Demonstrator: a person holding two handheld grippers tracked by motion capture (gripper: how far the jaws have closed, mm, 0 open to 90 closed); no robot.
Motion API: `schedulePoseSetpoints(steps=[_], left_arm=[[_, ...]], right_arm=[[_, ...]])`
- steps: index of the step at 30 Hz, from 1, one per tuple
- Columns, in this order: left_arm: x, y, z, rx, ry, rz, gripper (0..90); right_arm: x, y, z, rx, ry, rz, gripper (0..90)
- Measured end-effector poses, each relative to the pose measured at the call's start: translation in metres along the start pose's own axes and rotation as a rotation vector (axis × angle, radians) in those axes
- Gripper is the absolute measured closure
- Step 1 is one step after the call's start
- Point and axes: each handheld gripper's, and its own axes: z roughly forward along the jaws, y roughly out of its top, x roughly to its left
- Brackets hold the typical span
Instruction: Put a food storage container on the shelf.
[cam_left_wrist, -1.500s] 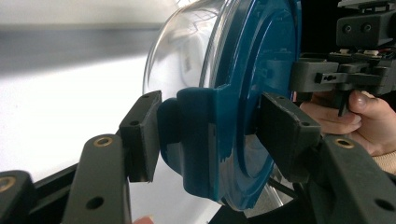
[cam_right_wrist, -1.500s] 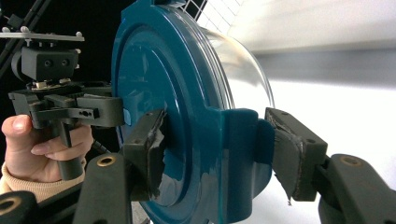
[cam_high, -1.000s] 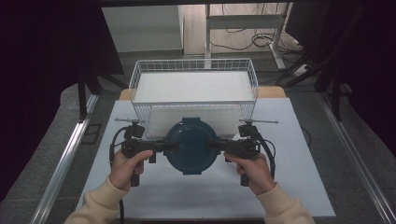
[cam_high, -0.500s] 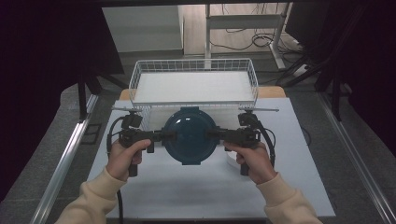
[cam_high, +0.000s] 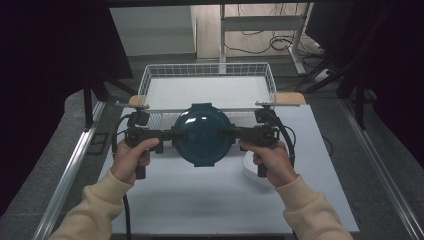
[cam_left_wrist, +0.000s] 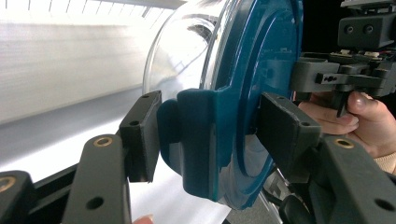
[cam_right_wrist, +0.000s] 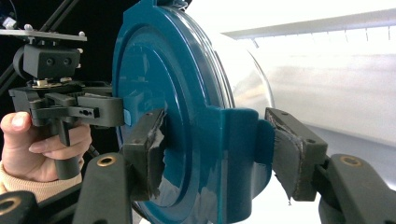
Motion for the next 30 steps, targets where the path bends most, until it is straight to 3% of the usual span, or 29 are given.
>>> schedulePoseSetpoints(steps=[17, 30], left_arm=[[-0.012, 0.027, -0.006, -0.016, 0.022, 0.032, 41.8], [-0.015, 0.048, -0.013, -0.023, 0.021, 0.034, 41.8]], right_arm=[[0.005, 0.028, -0.005, -0.002, 0.018, -0.012, 40.5], [0.01, 0.049, -0.005, -0.012, 0.02, -0.031, 40.4]])
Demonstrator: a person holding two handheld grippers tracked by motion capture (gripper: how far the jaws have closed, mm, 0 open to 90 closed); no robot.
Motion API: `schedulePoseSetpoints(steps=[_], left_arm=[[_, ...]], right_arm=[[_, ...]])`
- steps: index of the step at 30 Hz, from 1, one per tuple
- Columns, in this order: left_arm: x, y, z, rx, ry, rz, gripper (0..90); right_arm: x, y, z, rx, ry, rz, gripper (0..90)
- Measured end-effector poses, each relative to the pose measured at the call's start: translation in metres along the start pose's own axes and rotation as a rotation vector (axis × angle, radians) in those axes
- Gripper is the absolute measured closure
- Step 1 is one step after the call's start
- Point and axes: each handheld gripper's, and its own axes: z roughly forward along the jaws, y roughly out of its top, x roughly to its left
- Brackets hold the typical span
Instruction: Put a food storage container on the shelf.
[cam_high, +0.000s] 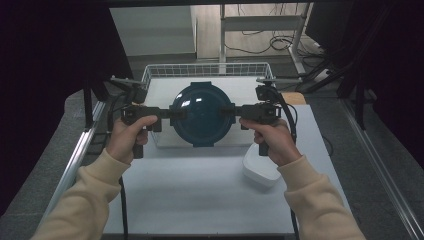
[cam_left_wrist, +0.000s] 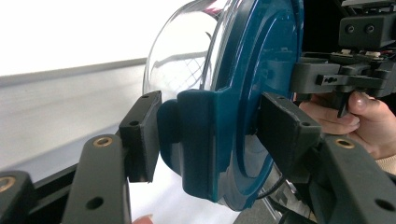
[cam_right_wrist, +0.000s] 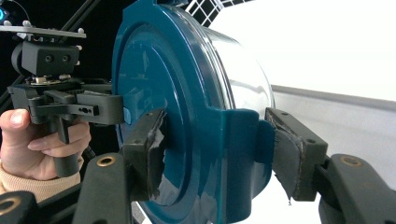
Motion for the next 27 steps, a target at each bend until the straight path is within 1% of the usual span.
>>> schedulePoseSetpoints(steps=[1, 4, 10, 14, 19, 23, 27], left_arm=[[0.0, 0.002, 0.0, -0.003, 0.0, -0.003, 41.8], [0.0, 0.008, -0.002, -0.006, -0.001, 0.004, 41.8], [0.003, 0.02, -0.002, -0.011, -0.01, -0.005, 41.8], [0.006, 0.03, 0.0, -0.007, -0.011, -0.007, 41.8], [0.014, 0.045, 0.006, -0.004, -0.011, -0.018, 41.8], [0.023, 0.057, 0.013, 0.003, -0.022, -0.03, 41.8], [0.03, 0.07, 0.019, 0.014, -0.022, -0.034, 41.8]], right_arm=[[0.001, 0.003, 0.0, -0.003, -0.001, -0.004, 40.4], [0.002, 0.01, 0.001, -0.007, 0.0, -0.012, 40.4], [0.004, 0.024, 0.002, -0.011, -0.007, -0.026, 40.4], [0.002, 0.032, 0.004, -0.012, -0.01, -0.03, 40.4], [-0.007, 0.045, 0.009, -0.013, -0.006, -0.015, 40.4], [-0.016, 0.057, 0.015, -0.012, -0.017, -0.011, 40.4], [-0.024, 0.068, 0.019, -0.009, -0.02, -0.002, 40.4]])
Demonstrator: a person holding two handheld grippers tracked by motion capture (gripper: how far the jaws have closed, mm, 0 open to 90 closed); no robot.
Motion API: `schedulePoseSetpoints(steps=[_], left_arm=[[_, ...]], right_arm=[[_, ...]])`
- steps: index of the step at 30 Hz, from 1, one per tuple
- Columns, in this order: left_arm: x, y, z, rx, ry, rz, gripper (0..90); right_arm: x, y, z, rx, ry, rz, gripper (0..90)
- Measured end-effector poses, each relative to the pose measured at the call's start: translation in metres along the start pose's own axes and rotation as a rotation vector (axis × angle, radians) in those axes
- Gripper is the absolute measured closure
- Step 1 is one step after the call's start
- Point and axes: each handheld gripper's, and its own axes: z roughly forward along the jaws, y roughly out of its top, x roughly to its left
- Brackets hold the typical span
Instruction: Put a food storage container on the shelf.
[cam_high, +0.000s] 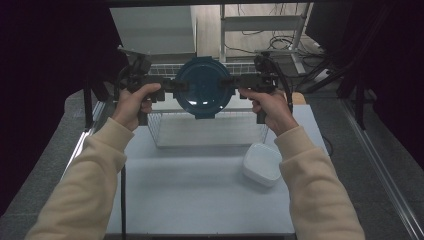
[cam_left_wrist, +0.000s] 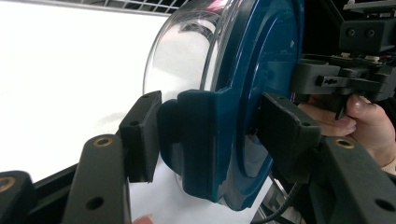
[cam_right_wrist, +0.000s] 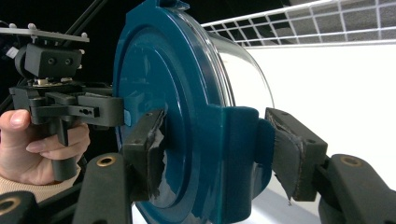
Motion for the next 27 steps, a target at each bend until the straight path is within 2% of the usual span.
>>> schedulePoseSetpoints(steps=[6, 18, 27], left_arm=[[0.011, 0.013, 0.011, 0.011, -0.006, -0.015, 41.8], [0.035, 0.02, 0.033, 0.043, -0.01, -0.08, 41.6], [0.048, 0.029, 0.044, 0.01, -0.02, -0.159, 41.2]], right_arm=[[-0.013, 0.011, 0.006, 0.003, -0.004, 0.023, 40.4], [-0.041, 0.017, 0.021, 0.031, -0.016, 0.084, 40.3], [-0.056, 0.023, 0.03, 0.028, -0.016, 0.159, 39.1]])
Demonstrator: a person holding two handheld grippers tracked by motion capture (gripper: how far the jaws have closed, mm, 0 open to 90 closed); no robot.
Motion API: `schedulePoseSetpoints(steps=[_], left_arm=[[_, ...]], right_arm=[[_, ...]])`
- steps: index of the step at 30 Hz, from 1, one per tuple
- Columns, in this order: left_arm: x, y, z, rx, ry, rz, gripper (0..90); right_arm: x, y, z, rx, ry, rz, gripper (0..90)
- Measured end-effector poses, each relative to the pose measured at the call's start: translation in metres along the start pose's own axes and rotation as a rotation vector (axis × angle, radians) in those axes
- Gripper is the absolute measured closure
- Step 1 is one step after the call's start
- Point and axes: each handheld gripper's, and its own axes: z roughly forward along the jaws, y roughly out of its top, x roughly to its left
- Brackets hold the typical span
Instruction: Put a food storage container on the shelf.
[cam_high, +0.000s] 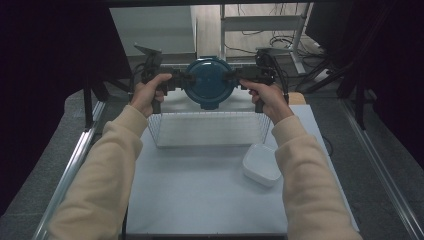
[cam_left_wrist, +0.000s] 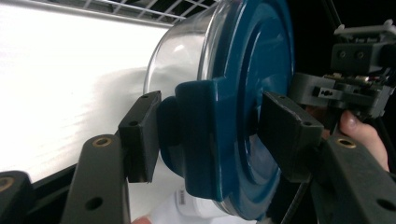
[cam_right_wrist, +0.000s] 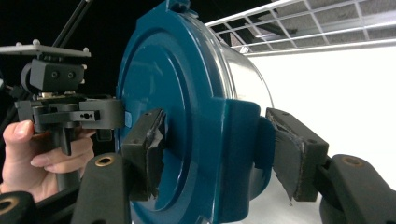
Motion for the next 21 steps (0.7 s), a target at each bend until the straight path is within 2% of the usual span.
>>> schedulePoseSetpoints(steps=[7, 12, 13, 18, 21], left_arm=[[0.011, 0.003, 0.008, -0.001, -0.013, -0.049, 38.8], [0.019, 0.005, 0.014, -0.014, -0.027, -0.086, 37.3], [0.02, 0.005, 0.014, -0.019, -0.031, -0.081, 36.8], [0.02, 0.003, 0.016, -0.036, -0.034, -0.07, 36.4], [0.016, 0.0, 0.016, -0.049, -0.02, -0.042, 32.8]], right_arm=[[-0.014, 0.005, 0.009, -0.002, 0.006, 0.094, 37.4], [-0.021, 0.005, 0.014, -0.01, 0.005, 0.137, 36.1], [-0.022, 0.005, 0.015, -0.01, 0.005, 0.146, 35.8], [-0.022, 0.003, 0.015, -0.022, 0.002, 0.128, 33.9], [-0.018, 0.001, 0.017, -0.022, -0.006, 0.111, 26.2]])
